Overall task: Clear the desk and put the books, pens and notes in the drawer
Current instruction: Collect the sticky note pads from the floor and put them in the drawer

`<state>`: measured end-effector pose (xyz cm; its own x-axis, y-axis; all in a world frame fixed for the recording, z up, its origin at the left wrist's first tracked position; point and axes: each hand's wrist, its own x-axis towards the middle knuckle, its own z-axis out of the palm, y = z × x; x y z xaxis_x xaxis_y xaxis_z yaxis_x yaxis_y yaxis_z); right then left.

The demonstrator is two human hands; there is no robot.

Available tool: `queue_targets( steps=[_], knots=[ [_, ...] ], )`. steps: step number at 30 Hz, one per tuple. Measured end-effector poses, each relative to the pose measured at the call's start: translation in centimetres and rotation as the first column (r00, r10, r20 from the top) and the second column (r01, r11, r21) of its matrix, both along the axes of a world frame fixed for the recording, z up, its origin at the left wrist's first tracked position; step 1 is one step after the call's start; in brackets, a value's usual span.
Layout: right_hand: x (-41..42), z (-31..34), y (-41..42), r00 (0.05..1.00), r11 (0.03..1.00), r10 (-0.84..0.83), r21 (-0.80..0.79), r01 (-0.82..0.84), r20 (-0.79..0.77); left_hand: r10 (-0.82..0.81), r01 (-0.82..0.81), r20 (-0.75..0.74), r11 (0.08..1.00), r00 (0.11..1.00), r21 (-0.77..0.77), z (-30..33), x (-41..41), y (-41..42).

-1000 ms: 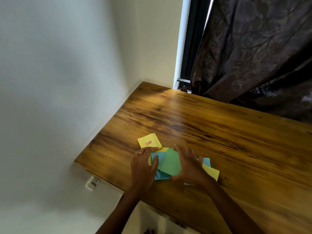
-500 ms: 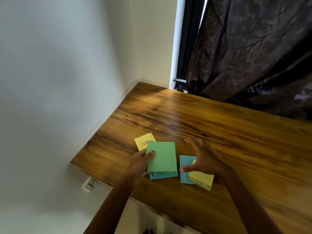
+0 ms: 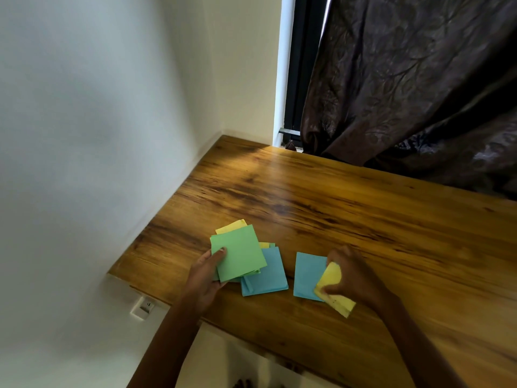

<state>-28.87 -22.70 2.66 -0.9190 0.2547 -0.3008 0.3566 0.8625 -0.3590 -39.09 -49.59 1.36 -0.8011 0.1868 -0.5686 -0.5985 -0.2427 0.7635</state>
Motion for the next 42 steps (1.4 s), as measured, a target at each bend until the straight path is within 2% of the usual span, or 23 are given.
queue_targets(
  steps=[5, 8, 9, 10, 12, 14, 16, 18, 22, 24, 26, 28, 30, 32, 34, 37, 39, 42],
  knots=[
    [0.2, 0.4, 2.8, 0.983, 0.985, -0.164, -0.064, 0.159, -0.077, 0.023, -0.023, -0.002, 1.000, 1.000, -0.016, -0.3, 0.3, -1.0],
    [0.1, 1.0, 4.3, 0.974, 0.942, -0.224, 0.246, 0.227, -0.040, 0.029, -0.029, -0.004, 0.999, 1.000, -0.020, -0.4, 0.4, -1.3],
    [-0.1, 1.1, 4.4, 0.978, 0.926, -0.210, 0.318, 0.205, -0.019, 0.029, -0.029, -0.004, 0.999, 1.000, -0.022, -0.5, 0.4, -1.4],
    [-0.3, 1.2, 4.1, 0.983, 0.933, -0.182, 0.313, 0.179, -0.019, 0.028, -0.028, -0.004, 0.999, 1.000, -0.024, -0.5, 0.4, -1.5],
    [-1.0, 1.4, 2.6, 0.995, 0.978, -0.091, 0.183, 0.096, -0.033, 0.023, -0.023, -0.006, 0.999, 1.000, -0.023, -0.6, 0.5, -1.6],
    [-1.7, 0.9, 0.5, 0.999, 0.999, 0.002, 0.035, -0.003, 0.043, 0.019, -0.019, -0.003, 1.000, 1.000, -0.020, -0.7, 0.5, -1.5],
    [-2.1, 0.0, -1.2, 0.988, 0.997, 0.064, 0.031, -0.070, 0.141, 0.017, -0.017, 0.002, 1.000, 1.000, -0.019, -0.7, 0.5, -1.4],
    [-2.3, -0.6, -1.5, 0.982, 0.995, 0.053, 0.072, -0.067, 0.180, 0.020, -0.020, 0.007, 1.000, 1.000, -0.012, -0.7, 0.6, -1.3],
    [-2.6, -0.5, -0.5, 0.983, 0.999, -0.017, 0.048, 0.008, 0.184, 0.042, -0.042, 0.027, 0.999, 0.999, 0.003, -1.0, 0.8, -1.0],
    [-2.7, -0.1, 0.3, 0.993, 0.996, -0.052, -0.065, 0.058, 0.104, 0.037, -0.038, 0.022, 0.999, 0.999, 0.010, -0.9, 1.0, -0.7],
    [-2.8, 1.3, 0.5, 0.988, 0.941, -0.154, -0.303, 0.154, 0.025, 0.036, -0.037, 0.022, 0.999, 0.999, 0.021, -0.7, 1.3, -0.4],
    [-3.1, 3.1, 0.0, 0.963, 0.827, -0.262, -0.529, 0.191, -0.063, 0.034, -0.035, 0.031, 0.999, 0.999, 0.028, -0.5, 1.6, 0.0],
    [-3.7, 4.7, -1.6, 0.930, 0.704, -0.345, -0.691, 0.166, -0.128, 0.019, -0.020, 0.033, 0.999, 0.999, 0.044, -0.4, 1.8, 0.2],
    [-4.5, 5.1, -3.9, 0.906, 0.608, -0.401, -0.780, 0.151, -0.137, -0.007, 0.005, 0.024, 0.998, 1.000, 0.062, -0.6, 2.0, 0.4],
    [-5.0, 4.5, -6.4, 0.903, 0.580, -0.413, -0.799, 0.159, -0.121, -0.040, 0.039, 0.006, 0.995, 0.999, 0.090, -0.5, 2.1, 0.7],
    [-5.6, 2.7, -9.6, 0.919, 0.638, -0.382, -0.746, 0.191, -0.091, -0.088, 0.093, -0.054, 0.990, 0.995, 0.105, -0.1, 2.4, 1.2],
    [-5.6, 1.8, -11.1, 0.931, 0.683, -0.357, -0.701, 0.206, -0.074, -0.110, 0.115, -0.097, 0.992, 0.989, 0.049, 0.2, 2.7, 1.5],
    [-5.3, 1.3, -12.6, 0.937, 0.727, -0.337, -0.658, 0.198, -0.091, -0.091, 0.096, -0.112, 0.994, 0.990, 0.046, -0.3, 2.9, 1.3]
  ],
)
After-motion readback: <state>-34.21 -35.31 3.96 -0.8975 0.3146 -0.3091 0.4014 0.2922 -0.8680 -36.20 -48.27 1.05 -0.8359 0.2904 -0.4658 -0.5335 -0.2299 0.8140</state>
